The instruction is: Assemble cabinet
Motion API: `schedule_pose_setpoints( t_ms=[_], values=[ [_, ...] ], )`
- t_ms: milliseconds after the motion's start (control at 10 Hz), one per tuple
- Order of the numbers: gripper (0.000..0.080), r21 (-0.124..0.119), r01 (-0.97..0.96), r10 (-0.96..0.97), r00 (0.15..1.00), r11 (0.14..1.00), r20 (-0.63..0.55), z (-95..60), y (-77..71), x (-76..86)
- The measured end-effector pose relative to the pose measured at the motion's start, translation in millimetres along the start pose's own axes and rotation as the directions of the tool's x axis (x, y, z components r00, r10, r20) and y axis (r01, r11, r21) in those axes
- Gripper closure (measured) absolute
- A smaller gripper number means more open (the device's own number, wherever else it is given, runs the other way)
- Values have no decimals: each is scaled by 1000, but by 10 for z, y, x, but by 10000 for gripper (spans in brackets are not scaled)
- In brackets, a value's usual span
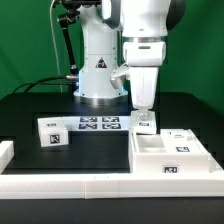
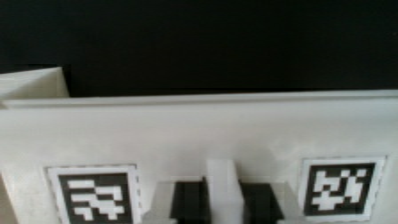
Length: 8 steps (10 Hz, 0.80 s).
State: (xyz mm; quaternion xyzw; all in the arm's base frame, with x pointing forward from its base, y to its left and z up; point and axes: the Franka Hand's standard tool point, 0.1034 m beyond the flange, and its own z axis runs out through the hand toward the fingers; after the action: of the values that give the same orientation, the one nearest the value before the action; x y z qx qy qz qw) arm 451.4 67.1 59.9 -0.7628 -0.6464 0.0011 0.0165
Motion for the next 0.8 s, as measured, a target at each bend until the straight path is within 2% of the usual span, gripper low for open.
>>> schedule_pose_setpoints(
  t_ms=[300, 800],
  values=[
    [729, -4, 0, 0, 1000, 1000, -3, -11, 91, 20],
    [729, 0, 9, -9, 1000, 1000, -3, 7, 87, 13]
  ],
)
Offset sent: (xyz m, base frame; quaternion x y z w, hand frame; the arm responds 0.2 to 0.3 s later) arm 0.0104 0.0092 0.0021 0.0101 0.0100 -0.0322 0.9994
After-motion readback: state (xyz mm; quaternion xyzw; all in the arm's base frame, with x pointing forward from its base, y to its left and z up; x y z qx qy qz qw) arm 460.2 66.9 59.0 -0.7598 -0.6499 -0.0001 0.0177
